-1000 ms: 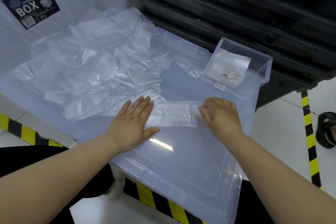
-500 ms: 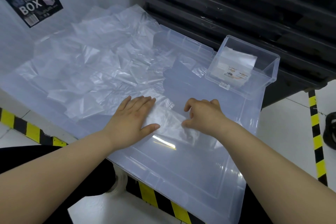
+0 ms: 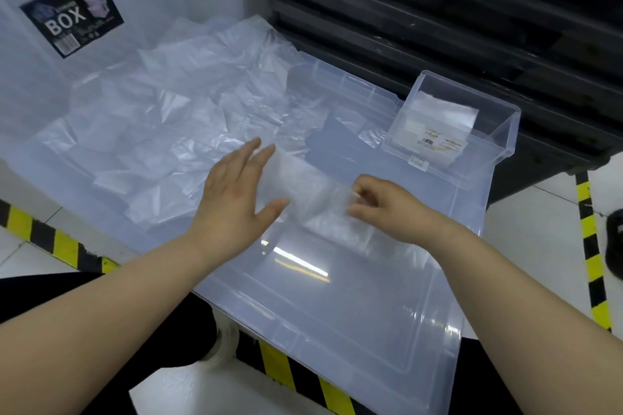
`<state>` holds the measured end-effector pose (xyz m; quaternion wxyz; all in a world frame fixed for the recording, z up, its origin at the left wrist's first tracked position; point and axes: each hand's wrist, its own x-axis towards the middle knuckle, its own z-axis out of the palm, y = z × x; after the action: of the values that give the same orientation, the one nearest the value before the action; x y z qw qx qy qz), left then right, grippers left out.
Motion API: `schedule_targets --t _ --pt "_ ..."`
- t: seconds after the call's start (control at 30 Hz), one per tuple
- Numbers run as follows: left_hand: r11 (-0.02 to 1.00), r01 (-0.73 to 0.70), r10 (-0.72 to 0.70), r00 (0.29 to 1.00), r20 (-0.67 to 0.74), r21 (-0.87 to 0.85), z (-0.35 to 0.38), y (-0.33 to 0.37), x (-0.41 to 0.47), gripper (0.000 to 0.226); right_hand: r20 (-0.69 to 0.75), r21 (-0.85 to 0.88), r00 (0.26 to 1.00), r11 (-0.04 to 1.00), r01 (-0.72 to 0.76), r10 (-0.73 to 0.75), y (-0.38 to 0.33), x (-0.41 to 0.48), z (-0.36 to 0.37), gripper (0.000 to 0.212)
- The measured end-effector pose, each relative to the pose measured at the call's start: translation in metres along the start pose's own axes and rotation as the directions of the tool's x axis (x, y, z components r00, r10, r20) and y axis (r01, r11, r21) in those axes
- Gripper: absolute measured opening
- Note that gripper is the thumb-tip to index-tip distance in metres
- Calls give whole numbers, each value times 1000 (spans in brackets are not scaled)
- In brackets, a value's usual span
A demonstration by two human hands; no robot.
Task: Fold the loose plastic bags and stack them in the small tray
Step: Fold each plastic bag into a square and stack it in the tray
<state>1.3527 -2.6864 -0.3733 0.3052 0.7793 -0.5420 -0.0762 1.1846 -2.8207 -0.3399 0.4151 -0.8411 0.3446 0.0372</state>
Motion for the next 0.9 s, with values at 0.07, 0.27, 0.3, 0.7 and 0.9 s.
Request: schedule_targets --t 0.07,0.27,0.3,0.7,0.9 --pt "976 119 -126 992 -31 -181 0 4 3 75 -131 176 991 984 -15 38 -1 1 1 30" --pt "992 -116 121 984 128 -45 10 5 0 54 -364 463 872 876 -135 327 -1 11 27 24" --pt "979 -202 196 965 175 17 14 4 -2 51 -341 474 871 865 -165 353 -2 11 30 19" --pt "865 -461 280 769 575 195 24 10 -2 67 133 518 887 733 -442 442 1 -18 7 27" --pt "894 -432 312 789 529 118 28 2 -6 64 -168 -373 974 924 82 -154 31 -47 5 24"
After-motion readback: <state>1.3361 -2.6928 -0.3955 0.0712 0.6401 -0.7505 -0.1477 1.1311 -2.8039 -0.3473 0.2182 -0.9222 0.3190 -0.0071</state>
